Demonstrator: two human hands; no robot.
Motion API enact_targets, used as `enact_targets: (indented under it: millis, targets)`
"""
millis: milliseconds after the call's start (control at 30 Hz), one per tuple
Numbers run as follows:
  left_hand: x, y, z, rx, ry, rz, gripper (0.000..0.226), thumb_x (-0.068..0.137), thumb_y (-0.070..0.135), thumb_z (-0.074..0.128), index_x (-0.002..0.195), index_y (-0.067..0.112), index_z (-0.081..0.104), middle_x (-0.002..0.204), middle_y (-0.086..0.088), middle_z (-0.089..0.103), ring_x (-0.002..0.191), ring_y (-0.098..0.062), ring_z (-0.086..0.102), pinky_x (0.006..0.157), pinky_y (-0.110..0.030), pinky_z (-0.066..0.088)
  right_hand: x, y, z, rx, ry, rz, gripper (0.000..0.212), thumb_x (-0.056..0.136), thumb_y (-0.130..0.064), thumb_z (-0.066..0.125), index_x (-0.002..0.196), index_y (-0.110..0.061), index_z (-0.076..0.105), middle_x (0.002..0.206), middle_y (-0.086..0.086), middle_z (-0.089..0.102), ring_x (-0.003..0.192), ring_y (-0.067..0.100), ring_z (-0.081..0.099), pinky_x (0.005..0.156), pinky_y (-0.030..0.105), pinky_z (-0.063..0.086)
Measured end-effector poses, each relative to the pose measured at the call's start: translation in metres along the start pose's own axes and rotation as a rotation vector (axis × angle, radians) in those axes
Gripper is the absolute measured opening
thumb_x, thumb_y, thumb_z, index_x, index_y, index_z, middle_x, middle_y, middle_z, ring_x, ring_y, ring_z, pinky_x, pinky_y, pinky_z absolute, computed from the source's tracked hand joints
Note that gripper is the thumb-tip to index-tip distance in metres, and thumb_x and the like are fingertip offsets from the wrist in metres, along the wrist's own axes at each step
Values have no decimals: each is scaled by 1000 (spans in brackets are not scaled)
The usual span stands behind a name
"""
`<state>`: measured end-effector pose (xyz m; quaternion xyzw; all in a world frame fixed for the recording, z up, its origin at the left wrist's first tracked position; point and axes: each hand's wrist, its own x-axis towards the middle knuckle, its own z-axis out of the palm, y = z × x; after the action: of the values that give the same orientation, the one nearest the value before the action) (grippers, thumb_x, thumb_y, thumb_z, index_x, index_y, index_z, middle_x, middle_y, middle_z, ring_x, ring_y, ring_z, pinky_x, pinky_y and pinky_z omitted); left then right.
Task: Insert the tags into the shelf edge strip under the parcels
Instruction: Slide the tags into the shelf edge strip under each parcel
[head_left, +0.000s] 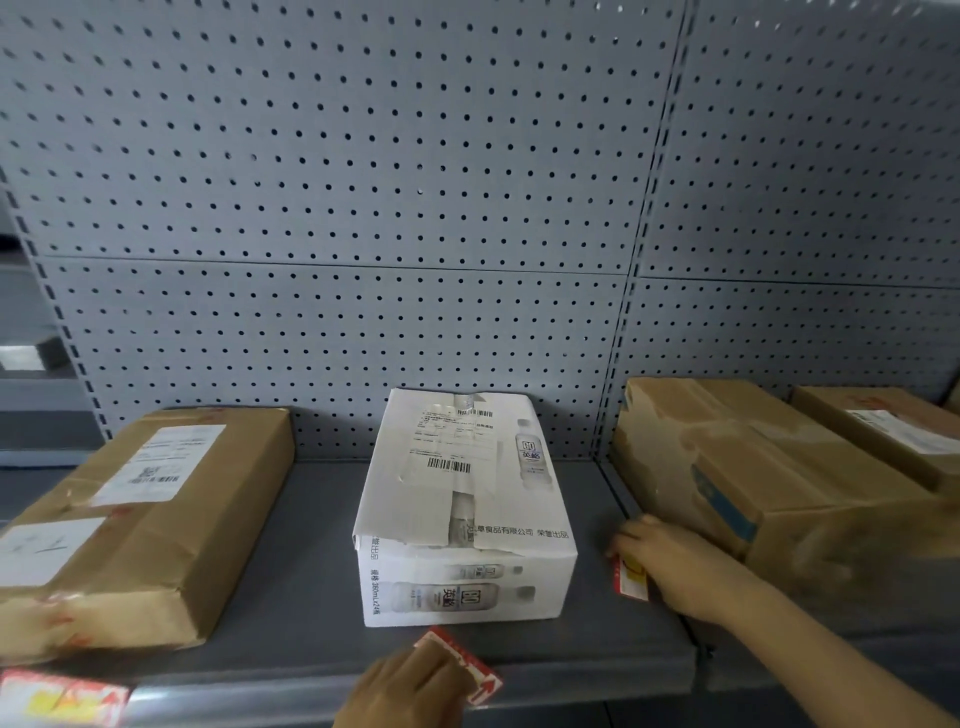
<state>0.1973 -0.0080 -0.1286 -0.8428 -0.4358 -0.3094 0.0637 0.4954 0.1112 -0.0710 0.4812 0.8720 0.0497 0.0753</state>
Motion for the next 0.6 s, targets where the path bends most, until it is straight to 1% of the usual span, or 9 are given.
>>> enact_targets:
  millis: [67,167,267,300,367,433,500,533,600]
  targets:
    - [1,0,-1,15,8,1,24,86,41,47,66,33,58,67,16,49,54,2,50,50,-9,41,4,2,4,-28,-36,1,51,87,0,49,132,-24,46,131,-1,49,117,17,45,89,30,43]
    - [0,-1,-1,-35,16,-29,11,77,40,54,68,33,56,74,18,47,57,0,53,52,-12,44,8,5,6,-32,-61,-8,43,91,-7,49,129,-27,50,126,-2,53,114,15,48,86,30,44]
    - [1,0,0,-31,43,-8,11,82,41,51,74,34,48,78,18,41,56,-1,51,53,-11,43,8,7,0,67,-105,-16,28,93,-25,53,121,-24,56,115,-3,53,106,11,45,84,26,40]
    - [2,1,-2,-21,45,10,18,89,43,46,73,34,48,78,17,39,56,0,50,53,-9,42,9,8,-3,121,-132,-11,27,91,-30,56,117,-23,57,111,-4,52,103,9,43,84,26,40]
    - [5,2,-5,39,72,32,45,98,50,24,68,36,54,79,18,36,57,5,50,55,-4,40,13,8,-8,215,-198,3,30,86,-35,64,112,-23,57,109,-4,49,101,9,42,86,26,42]
    - [7,4,-10,80,86,41,50,98,55,13,70,38,52,80,20,35,59,9,50,61,-2,39,16,7,-12,254,-263,33,33,84,-34,67,112,-21,56,108,-4,46,101,11,43,87,26,43]
    - [7,5,-11,53,71,31,45,98,56,14,73,38,48,80,19,35,59,9,50,62,-1,38,19,6,-14,295,-305,86,34,82,-34,69,110,-20,54,106,-5,44,99,12,46,85,25,44]
    - [6,5,-10,32,54,13,46,98,54,18,71,37,50,79,19,37,59,8,50,60,-2,39,19,6,-14,325,-311,113,33,82,-33,70,107,-21,53,105,-5,45,97,13,48,82,25,45]
    - [1,2,-5,2,35,-15,39,96,47,33,68,33,56,77,17,38,59,3,49,56,-5,41,18,5,-11,388,-288,156,27,82,-30,70,99,-24,51,103,-4,51,92,13,51,75,24,45]
